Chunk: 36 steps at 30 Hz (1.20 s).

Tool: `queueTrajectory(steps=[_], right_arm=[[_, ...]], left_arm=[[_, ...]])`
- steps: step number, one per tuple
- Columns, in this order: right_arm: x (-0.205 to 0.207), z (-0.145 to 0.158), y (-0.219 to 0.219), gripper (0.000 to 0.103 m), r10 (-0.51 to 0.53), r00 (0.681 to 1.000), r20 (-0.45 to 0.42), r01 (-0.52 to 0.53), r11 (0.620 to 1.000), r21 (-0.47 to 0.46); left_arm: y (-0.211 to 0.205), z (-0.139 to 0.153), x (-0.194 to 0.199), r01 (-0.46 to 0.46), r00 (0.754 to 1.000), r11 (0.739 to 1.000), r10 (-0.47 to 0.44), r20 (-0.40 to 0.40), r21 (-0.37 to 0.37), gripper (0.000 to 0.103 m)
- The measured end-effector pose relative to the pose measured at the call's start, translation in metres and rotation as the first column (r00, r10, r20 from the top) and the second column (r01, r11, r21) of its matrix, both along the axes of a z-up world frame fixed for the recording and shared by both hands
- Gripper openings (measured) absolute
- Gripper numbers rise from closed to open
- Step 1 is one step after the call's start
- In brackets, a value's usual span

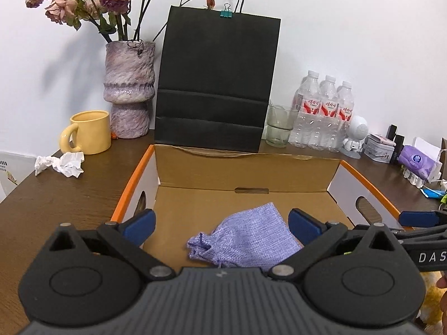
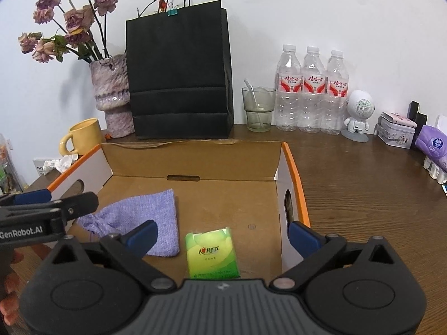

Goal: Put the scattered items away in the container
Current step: 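Drop purple pouch into box with left gripper while right drops green tissue pack, then withdraw both grippers from the box toward the remaining items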

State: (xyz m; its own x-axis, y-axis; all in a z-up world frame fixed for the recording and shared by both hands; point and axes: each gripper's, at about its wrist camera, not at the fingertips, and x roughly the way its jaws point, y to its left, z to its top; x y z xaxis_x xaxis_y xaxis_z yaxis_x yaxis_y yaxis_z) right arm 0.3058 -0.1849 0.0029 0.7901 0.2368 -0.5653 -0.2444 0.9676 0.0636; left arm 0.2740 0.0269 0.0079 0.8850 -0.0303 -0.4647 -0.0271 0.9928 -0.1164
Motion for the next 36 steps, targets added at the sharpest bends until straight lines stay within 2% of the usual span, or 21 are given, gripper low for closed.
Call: queueTrajectory(steps=[10,15,20,28,36], right_arm=[[-0.008,0.010,-0.001,0.101,0.015,1.000,0.020,-0.015,1.000,0.008],[-0.036,0.040,-0.013,0.101,0.039,0.994,0.097,-0.044,0.998,0.052],[-0.076,0.050,-0.027,0.101,0.035,0.989,0.145,-0.035,0.999,0.000],[-0.140,0.026,-0.049,0.101,0.055,0.996,0.073,-0.053,0.998,-0.031],[-0.183,-0.007,-0.031,0.101,0.133,0.991,-0.003,-0.133,0.991,-0.035]], left_arm=[[0.002,0.014,-0.011,-0.002,0.999,1.000,0.003,0.041,-0.020,0.103],[0.006,0.044,-0.037,0.023,0.993,0.998,-0.016,0.113,-0.054,0.103],[0.010,0.061,-0.074,0.051,0.990,0.998,-0.048,0.136,-0.022,0.103],[0.028,0.039,-0.143,0.082,0.995,0.996,-0.084,0.047,0.035,0.103],[0.047,0.006,-0.199,0.106,0.993,0.994,-0.106,-0.048,-0.005,0.103]])
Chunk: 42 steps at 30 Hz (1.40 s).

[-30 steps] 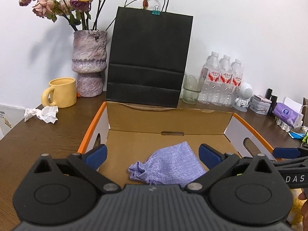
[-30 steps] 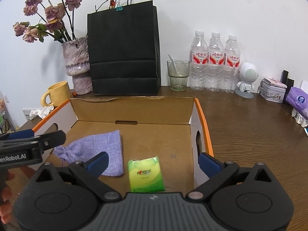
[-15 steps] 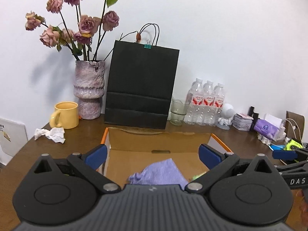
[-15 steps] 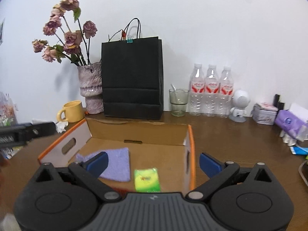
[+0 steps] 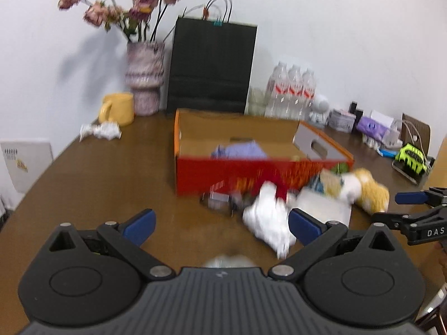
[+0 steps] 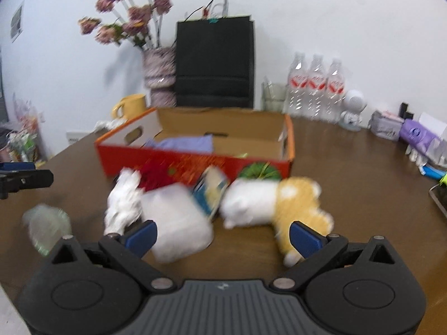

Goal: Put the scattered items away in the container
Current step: 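Withdraw both grippers from the box toward the remaining items, then place iridescent plastic bag in box with left gripper while right places cotton-ball box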

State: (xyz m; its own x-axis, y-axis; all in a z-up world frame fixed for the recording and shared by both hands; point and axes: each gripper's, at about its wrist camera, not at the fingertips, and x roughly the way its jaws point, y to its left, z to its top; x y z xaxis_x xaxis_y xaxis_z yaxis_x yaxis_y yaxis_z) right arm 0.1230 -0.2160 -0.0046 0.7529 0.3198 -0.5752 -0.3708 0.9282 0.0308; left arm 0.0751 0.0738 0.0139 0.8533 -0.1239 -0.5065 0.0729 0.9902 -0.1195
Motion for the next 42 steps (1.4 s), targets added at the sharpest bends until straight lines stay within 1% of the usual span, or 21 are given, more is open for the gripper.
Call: queueTrajectory(steps=[5,9,15,18,19,21,23,26,28,30,31,35,42], right_arm=[[-0.015,-0.019,0.017,0.101,0.026,0.999,-0.047,-0.027,1.000,-0.009],[-0.022,-0.027,0.026,0.101,0.032,0.998,-0.060,-0.033,0.999,-0.014],[-0.012,-0.029,0.032,0.101,0.012,0.999,-0.045,-0.013,1.000,-0.027],[0.001,-0.029,0.037,0.101,0.014,0.999,-0.039,-0.015,0.999,-0.030],[0.006,-0.030,0.040,0.101,0.014,0.999,-0.035,-0.016,0.999,-0.037],[0.018,-0.032,0.045,0.101,0.014,0.999,-0.030,-0.015,0.999,-0.050],[0.031,-0.033,0.049,0.101,0.015,0.999,-0.035,-0.017,0.999,-0.047],[0.047,-0.037,0.055,0.101,0.033,0.998,-0.062,-0.034,0.999,-0.028],[0.053,-0.039,0.057,0.101,0.045,0.996,-0.074,-0.047,0.999,-0.018],[0.052,-0.041,0.058,0.091,0.063,0.996,-0.064,-0.065,0.998,-0.016],[0.050,-0.041,0.058,0.077,0.076,0.995,-0.058,-0.077,0.997,-0.008],[0.039,-0.041,0.056,0.072,0.091,0.995,-0.029,-0.091,0.996,-0.007],[0.021,-0.038,0.047,0.070,0.087,0.996,-0.001,-0.087,0.996,0.013]], left_arm=[[0.008,-0.021,-0.020,0.008,0.997,0.999,-0.011,-0.070,-0.046,0.103],[0.007,-0.033,-0.028,0.012,0.995,0.999,-0.016,-0.101,-0.044,0.103],[0.004,-0.040,-0.019,0.008,0.993,0.999,-0.014,-0.121,-0.047,0.103],[0.002,-0.043,-0.010,0.002,0.992,0.999,-0.006,-0.129,-0.033,0.103],[0.002,-0.045,-0.006,-0.007,0.991,1.000,0.003,-0.134,-0.027,0.102],[0.001,-0.047,0.000,-0.009,0.990,0.999,0.004,-0.140,-0.031,0.090],[0.002,-0.049,0.007,-0.015,0.988,0.999,0.008,-0.153,-0.046,0.070],[0.004,-0.050,0.011,-0.031,0.989,0.998,0.024,-0.143,-0.050,0.061],[0.005,-0.051,0.012,-0.026,0.990,0.998,0.018,-0.138,-0.060,0.059],[0.004,-0.051,0.013,-0.025,0.991,0.998,0.018,-0.132,-0.058,0.057],[0.004,-0.051,0.012,-0.025,0.991,0.998,0.017,-0.129,-0.056,0.056],[0.004,-0.051,0.012,-0.024,0.992,0.998,0.018,-0.122,-0.054,0.052],[0.001,-0.050,0.009,-0.025,0.994,0.998,0.018,-0.109,-0.061,0.049]])
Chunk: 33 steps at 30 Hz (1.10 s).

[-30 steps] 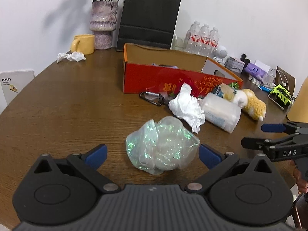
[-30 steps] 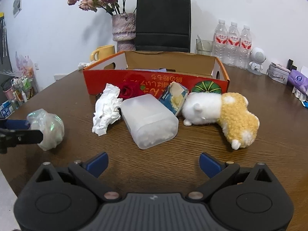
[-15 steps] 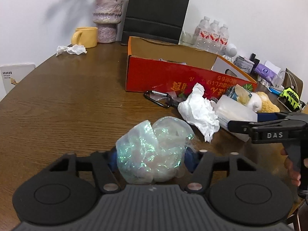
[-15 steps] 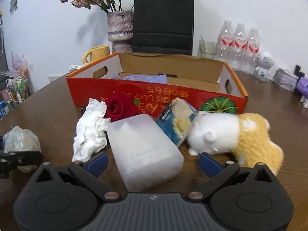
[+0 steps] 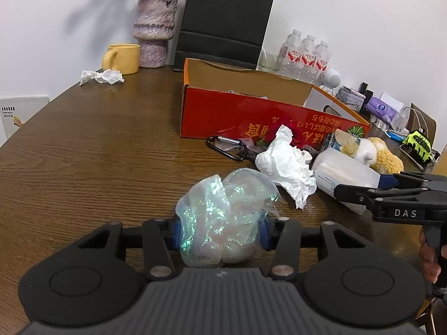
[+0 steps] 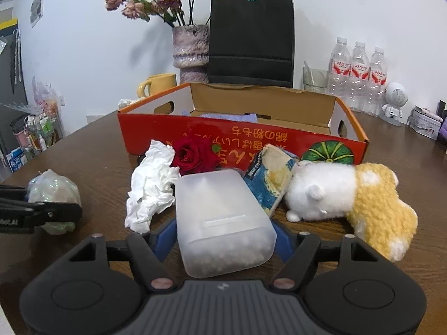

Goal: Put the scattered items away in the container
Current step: 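Place iridescent plastic bag in box with left gripper while right places cotton-ball box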

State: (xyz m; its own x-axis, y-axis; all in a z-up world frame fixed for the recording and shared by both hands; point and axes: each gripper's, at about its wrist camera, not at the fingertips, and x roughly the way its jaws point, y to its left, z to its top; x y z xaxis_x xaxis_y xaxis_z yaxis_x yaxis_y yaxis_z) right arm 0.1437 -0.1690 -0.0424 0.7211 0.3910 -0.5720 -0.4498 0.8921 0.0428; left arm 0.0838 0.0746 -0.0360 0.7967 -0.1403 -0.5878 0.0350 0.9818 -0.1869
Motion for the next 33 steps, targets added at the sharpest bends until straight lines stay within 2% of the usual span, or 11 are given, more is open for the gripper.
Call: queueTrajectory(steps=[8,13,19,22,28,33], right_arm=[[-0.015,0.018,-0.009,0.066,-0.001,0.998,0.059,-0.002,0.998,0.057],[-0.013,0.041,-0.011,0.065,0.006,0.994,0.105,-0.017,0.995,0.103],[0.016,0.085,-0.008,0.065,-0.009,0.975,0.221,-0.022,0.990,0.137],[0.046,0.098,-0.005,0.065,-0.036,0.969,0.245,0.001,0.990,0.142],[0.120,0.095,0.000,0.065,-0.124,0.964,0.234,0.094,0.986,0.138],[0.164,0.068,-0.003,0.065,-0.149,0.977,0.150,0.130,0.983,0.127]], left_arm=[[-0.002,0.015,-0.003,0.009,0.999,1.000,-0.008,0.043,-0.018,0.049],[-0.002,0.041,0.007,0.027,0.994,0.999,-0.022,0.111,-0.038,0.049],[-0.007,0.087,0.049,0.042,0.970,0.998,-0.032,0.242,-0.038,0.049],[-0.013,0.098,0.083,0.038,0.963,0.998,-0.026,0.268,-0.040,0.049],[-0.019,0.085,0.155,0.014,0.973,0.998,0.000,0.233,-0.057,0.050],[-0.017,0.056,0.195,0.000,0.985,0.998,0.012,0.171,-0.069,0.052]])
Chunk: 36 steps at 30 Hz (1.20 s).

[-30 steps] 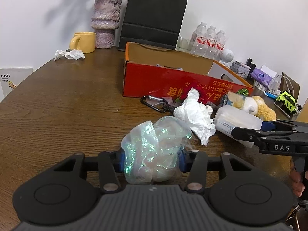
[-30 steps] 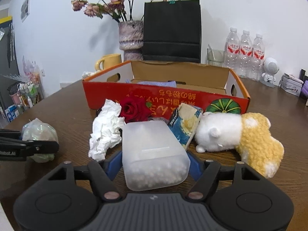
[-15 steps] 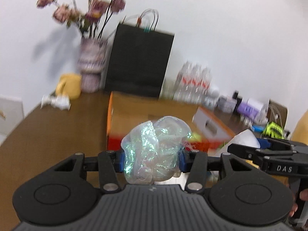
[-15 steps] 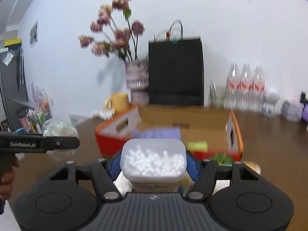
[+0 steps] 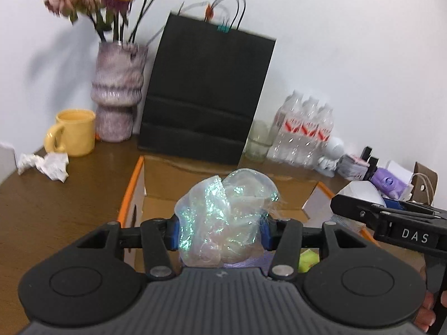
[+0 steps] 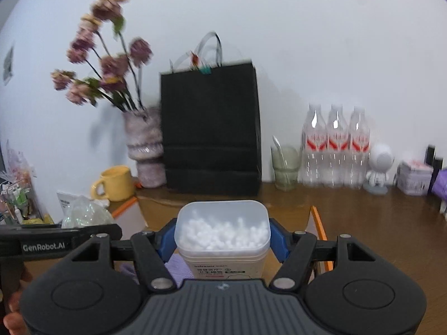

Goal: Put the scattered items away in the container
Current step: 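Place iridescent plastic bag in box with left gripper while right places cotton-ball box, then withdraw both grippers from the box toward the plush toy and tissue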

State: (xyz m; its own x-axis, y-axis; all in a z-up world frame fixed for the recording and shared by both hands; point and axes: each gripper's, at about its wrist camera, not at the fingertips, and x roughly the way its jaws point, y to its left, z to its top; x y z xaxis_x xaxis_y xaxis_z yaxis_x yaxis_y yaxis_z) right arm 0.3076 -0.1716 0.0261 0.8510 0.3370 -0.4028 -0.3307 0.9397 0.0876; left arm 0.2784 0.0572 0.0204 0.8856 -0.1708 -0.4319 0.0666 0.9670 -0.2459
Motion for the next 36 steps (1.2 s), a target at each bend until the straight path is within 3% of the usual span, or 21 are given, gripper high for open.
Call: queueTrajectory(steps=[3,4,5,6,7,10,29,36], right_arm=[[0.014,-0.015,-0.003,0.065,-0.009,0.999,-0.048,0.008,1.000,-0.015],[0.018,-0.018,-0.004,0.066,-0.010,0.998,-0.066,0.009,1.000,-0.014],[0.019,-0.021,-0.005,0.076,-0.005,0.997,-0.080,0.005,1.000,-0.007],[0.020,-0.023,-0.005,0.086,-0.012,0.996,-0.092,0.011,1.000,-0.010],[0.019,-0.023,-0.005,0.100,-0.023,0.996,-0.091,0.021,1.000,-0.022],[0.013,-0.022,-0.004,0.102,-0.031,0.997,-0.068,0.028,0.998,-0.055],[0.005,-0.020,-0.002,0.103,-0.019,0.994,-0.108,0.011,0.997,-0.074],[-0.032,-0.001,-0.023,0.103,-0.009,0.998,-0.058,0.005,0.998,-0.070]], left_arm=[[0.000,-0.012,0.012,-0.004,1.000,1.000,0.004,-0.024,0.016,0.058],[0.001,-0.015,0.014,-0.009,1.000,1.000,0.009,-0.023,0.017,0.071],[0.000,-0.017,0.014,-0.008,1.000,1.000,0.008,-0.023,0.015,0.092],[0.000,-0.018,0.014,-0.014,1.000,1.000,0.014,-0.024,0.015,0.101],[0.000,-0.018,0.012,-0.027,1.000,0.999,0.028,-0.014,0.025,0.103],[-0.003,-0.017,0.006,-0.029,0.999,0.998,0.027,0.024,0.056,0.103],[-0.004,-0.016,-0.002,-0.043,0.999,0.997,0.041,0.020,0.069,0.103],[-0.006,0.002,-0.036,-0.028,0.999,0.998,0.027,0.022,0.059,0.103]])
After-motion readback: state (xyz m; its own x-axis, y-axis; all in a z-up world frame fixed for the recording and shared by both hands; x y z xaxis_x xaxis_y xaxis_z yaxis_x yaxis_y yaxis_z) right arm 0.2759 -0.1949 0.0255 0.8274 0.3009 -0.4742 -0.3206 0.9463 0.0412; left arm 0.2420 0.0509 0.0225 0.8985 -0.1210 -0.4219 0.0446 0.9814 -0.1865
